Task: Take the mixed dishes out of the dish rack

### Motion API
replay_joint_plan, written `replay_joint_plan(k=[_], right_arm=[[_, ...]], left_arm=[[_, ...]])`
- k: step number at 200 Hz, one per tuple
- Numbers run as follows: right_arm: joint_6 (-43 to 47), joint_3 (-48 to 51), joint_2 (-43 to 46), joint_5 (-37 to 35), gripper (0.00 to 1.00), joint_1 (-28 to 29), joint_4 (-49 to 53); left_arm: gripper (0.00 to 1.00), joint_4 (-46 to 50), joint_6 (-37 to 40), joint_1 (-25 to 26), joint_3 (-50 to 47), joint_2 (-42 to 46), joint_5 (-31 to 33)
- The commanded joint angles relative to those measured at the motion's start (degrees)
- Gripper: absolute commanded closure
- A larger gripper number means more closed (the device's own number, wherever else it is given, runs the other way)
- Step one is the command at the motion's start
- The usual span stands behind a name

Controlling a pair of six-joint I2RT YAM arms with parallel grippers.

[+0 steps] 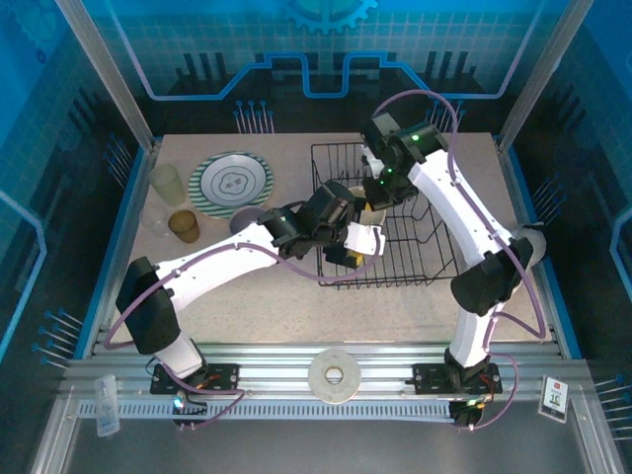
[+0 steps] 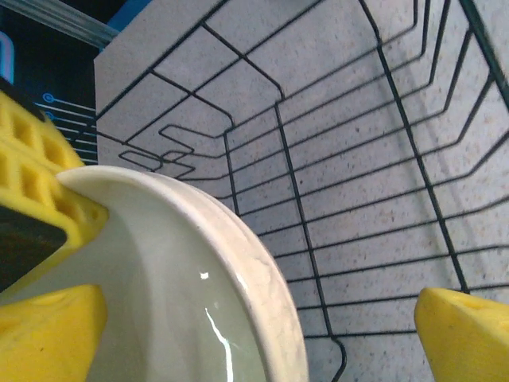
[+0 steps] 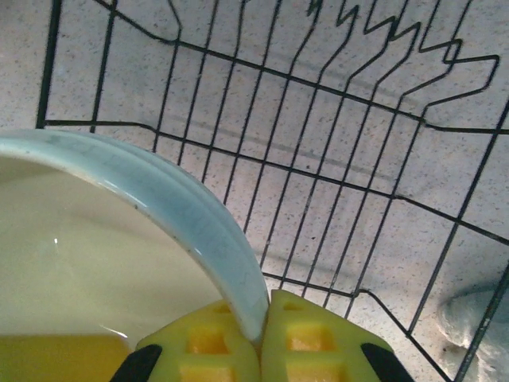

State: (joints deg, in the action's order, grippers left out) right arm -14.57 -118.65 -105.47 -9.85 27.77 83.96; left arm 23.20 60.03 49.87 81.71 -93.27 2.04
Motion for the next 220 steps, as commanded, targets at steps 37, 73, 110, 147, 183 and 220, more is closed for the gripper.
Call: replay_joint_plan(k=[37, 73, 110, 147, 183, 220], right_arm=[[-1.43, 5.34, 4.63, 0.94, 1.0, -6.31, -5.12], [-1.65, 6.54, 6.68, -0.31, 1.0, -7.81, -6.54], [-2.89, 8.64, 10.03, -1.05, 1.0, -8.22, -8.52], [-4.67, 9.36, 11.82, -1.84, 1.0, -8.17, -9.51], [-5.81, 9.31, 12.39, -2.43, 1.0, -7.82, -10.01], [-6.26, 8.83, 11.96, -1.86, 1.0, -6.96, -10.07]], left_arm=[[0.01, -9.77, -18.03, 0.93, 0.22, 9.6, -2.39], [0.01, -7.13, -37.21, -0.42, 3.47, 11.67, 2.63], [0.01, 16.24, -64.16, -6.83, 20.85, 3.96, 6.26], [0.01, 31.81, -76.57, -7.73, 32.79, -3.64, 0.85], [0.01, 35.84, -84.51, -7.39, 35.32, -7.64, -1.37], [0.2, 40.06, -87.73, -7.28, 39.39, -13.49, -1.36]])
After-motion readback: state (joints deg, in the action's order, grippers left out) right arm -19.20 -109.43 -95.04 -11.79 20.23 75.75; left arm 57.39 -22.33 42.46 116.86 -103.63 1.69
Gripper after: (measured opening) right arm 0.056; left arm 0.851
